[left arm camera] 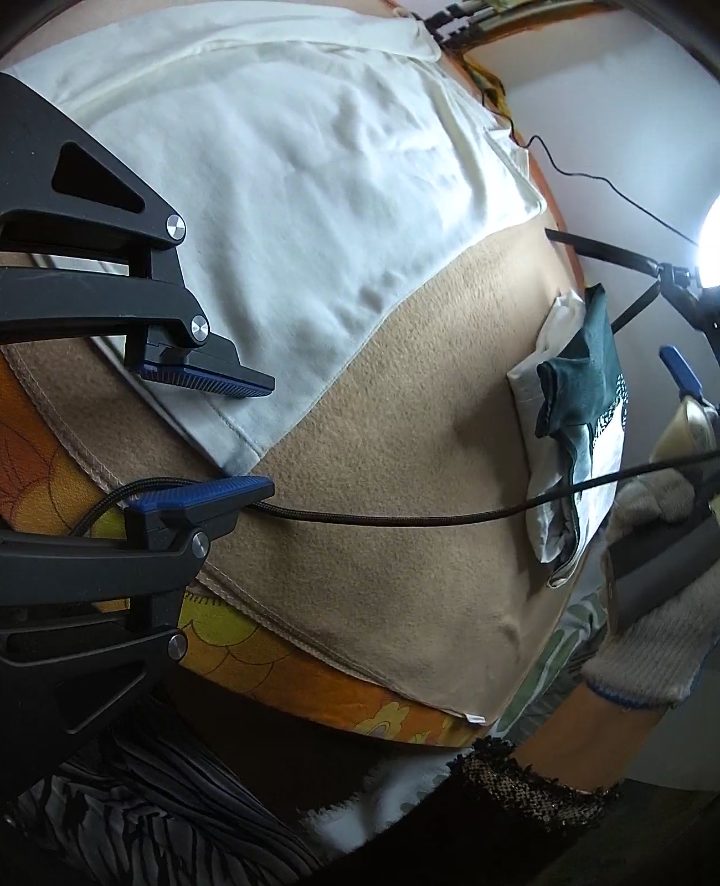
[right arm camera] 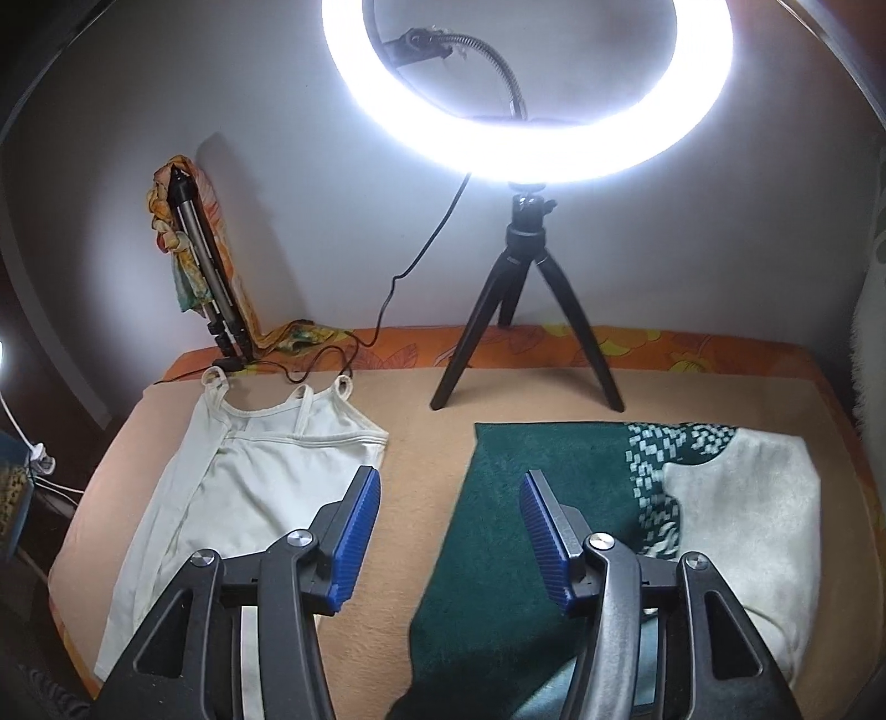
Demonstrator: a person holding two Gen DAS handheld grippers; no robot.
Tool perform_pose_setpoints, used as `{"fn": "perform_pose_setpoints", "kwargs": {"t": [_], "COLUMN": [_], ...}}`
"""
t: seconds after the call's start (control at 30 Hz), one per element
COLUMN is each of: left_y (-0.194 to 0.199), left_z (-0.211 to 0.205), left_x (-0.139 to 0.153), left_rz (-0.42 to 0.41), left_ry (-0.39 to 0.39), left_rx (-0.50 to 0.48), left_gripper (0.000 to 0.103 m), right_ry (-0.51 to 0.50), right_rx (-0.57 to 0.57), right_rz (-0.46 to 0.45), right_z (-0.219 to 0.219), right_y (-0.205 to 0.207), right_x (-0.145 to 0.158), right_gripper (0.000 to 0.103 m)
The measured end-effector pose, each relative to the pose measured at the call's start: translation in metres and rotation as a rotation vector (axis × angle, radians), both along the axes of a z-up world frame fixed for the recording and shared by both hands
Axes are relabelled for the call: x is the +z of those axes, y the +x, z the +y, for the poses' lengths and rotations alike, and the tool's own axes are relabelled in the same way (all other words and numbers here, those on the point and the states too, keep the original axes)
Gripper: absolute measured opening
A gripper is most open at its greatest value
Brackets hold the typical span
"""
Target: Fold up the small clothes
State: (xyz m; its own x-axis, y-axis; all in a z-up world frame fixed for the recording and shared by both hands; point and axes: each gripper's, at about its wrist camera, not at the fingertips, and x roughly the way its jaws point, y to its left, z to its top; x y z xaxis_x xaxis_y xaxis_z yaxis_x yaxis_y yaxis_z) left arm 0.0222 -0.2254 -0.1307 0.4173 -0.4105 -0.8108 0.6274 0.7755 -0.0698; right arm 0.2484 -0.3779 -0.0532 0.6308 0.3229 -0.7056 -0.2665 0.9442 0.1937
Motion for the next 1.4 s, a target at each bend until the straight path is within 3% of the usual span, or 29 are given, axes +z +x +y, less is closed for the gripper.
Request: {"fn": "perform_pose_setpoints", "kwargs": {"t": [0.13, 0.27, 0.4, 0.5, 0.6, 1.0, 1.13, 1.17, 1.27, 1.4], "left_y": [-0.002, -0.005, -0.003, 0.000, 0.001, -0.003, -0.007, -0.007, -0.010, -0.015], "left_z": [0.000, -0.001, 0.004, 0.013, 0.020, 0.056, 0.067, 0.068, 0.069, 0.077], "left_x": [-0.001, -0.002, -0.001, -0.001, 0.000, 0.016, 0.015, 0.015, 0.012, 0.009], "left_rz": [-0.007, -0.036, -0.018, 0.006, 0.020, 0.034, 0.030, 0.029, 0.027, 0.024], "left_ry": [0.013, 0.026, -0.007, -0.056, -0.095, -0.306, -0.330, -0.330, -0.338, -0.357], "left_rx": [-0.006, -0.019, -0.002, 0.019, 0.047, 0.209, 0.243, 0.246, 0.261, 0.283], "left_gripper": [0.035, 0.035, 0.027, 0.011, 0.008, 0.006, 0.006, 0.006, 0.006, 0.006], "right_ry": [0.046, 0.066, 0.092, 0.078, 0.060, 0.036, 0.061, 0.068, 0.083, 0.127], "right_rx": [0.052, 0.099, 0.131, 0.152, 0.157, 0.080, 0.046, 0.038, 0.032, 0.018], "right_rz": [0.034, 0.079, 0.136, 0.158, 0.179, 0.262, 0.269, 0.270, 0.267, 0.280], "right_z": [0.017, 0.040, 0.061, 0.076, 0.088, 0.108, 0.105, 0.104, 0.103, 0.101], "right_y": [0.006, 0.014, 0.025, 0.031, 0.037, 0.072, 0.082, 0.084, 0.089, 0.093], "right_x": [-0.012, -0.029, -0.049, -0.062, -0.073, -0.108, -0.113, -0.112, -0.112, -0.114], "right_gripper": [0.058, 0.058, 0.058, 0.058, 0.058, 0.058, 0.059, 0.057, 0.029, 0.007]}}
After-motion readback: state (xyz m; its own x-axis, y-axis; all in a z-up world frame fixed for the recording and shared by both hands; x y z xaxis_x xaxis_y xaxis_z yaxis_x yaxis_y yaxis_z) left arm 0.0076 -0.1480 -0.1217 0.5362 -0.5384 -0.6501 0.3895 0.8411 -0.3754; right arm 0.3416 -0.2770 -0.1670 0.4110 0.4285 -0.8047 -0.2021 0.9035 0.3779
